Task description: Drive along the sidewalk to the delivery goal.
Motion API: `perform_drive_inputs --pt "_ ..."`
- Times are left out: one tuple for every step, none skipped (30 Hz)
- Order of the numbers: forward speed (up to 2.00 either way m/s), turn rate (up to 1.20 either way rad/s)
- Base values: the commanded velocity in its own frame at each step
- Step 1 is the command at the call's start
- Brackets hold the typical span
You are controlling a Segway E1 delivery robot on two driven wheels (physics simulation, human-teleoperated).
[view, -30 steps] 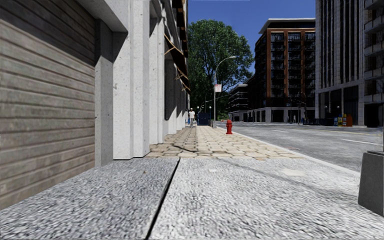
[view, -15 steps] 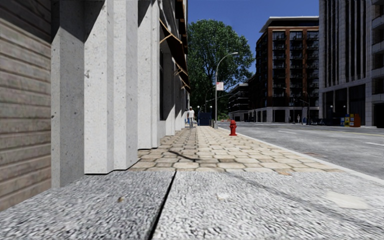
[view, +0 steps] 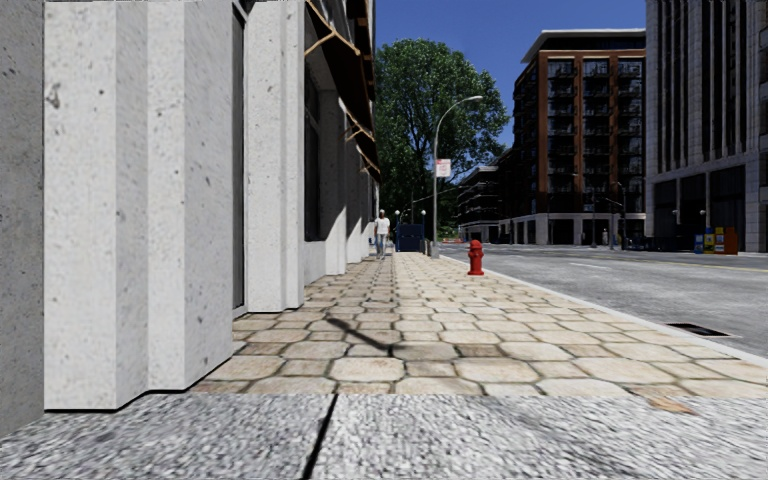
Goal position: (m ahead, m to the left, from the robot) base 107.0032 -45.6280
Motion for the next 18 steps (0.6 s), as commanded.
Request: perform_drive_inputs --pt "2.00 0.00" --pt "2.00 0.00" --pt "2.00 0.00" --pt "2.00 0.00" --pt "2.00 0.00" --pt "2.00 0.00" --pt "2.00 0.00" --pt "2.00 0.00" --pt "2.00 0.00" --pt "2.00 -0.12" --pt "2.00 -0.20" --pt "2.00 -0.20" --pt "2.00 -0.23" --pt "2.00 -0.23" --pt "2.00 -0.24" --pt "2.00 -0.24" --pt "2.00 -0.24" --pt "2.00 -0.25"
